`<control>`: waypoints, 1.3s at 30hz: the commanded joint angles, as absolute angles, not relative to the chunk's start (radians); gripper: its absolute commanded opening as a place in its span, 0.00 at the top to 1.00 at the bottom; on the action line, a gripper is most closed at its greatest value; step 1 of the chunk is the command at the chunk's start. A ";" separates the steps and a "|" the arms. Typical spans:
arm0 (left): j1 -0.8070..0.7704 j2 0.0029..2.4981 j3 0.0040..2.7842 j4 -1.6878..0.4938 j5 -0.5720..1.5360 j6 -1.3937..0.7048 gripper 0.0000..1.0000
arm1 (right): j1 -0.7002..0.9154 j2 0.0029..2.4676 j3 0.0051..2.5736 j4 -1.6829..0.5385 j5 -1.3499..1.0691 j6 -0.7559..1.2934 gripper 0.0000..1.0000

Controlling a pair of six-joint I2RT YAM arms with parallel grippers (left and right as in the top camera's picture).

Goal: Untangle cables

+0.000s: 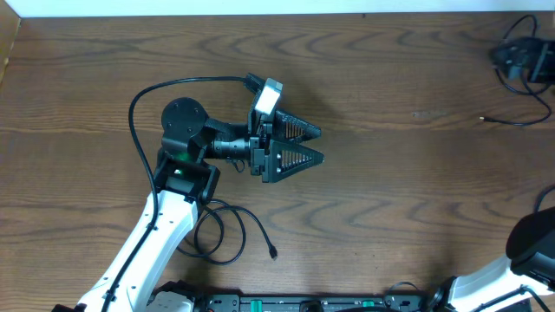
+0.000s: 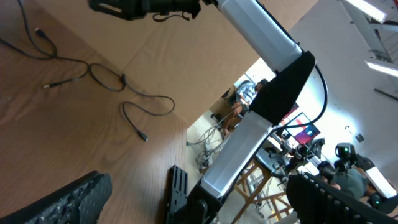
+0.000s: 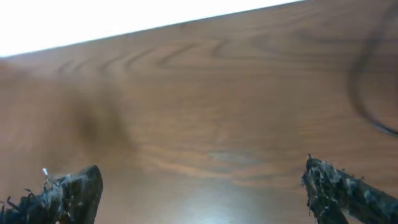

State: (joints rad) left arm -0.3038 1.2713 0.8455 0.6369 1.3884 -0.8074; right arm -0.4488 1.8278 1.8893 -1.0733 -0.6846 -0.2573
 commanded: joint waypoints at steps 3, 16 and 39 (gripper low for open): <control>-0.303 1.253 0.855 0.645 1.399 -0.797 0.06 | -0.337 1.829 1.895 -1.136 -0.738 -0.367 0.01; -0.303 1.254 0.855 0.645 1.404 -0.839 0.06 | -0.063 1.829 1.848 -1.156 -0.669 -0.396 0.01; 0.340 1.155 0.855 0.514 1.279 -1.025 0.06 | 0.184 1.831 1.746 -1.113 -0.537 -0.398 0.01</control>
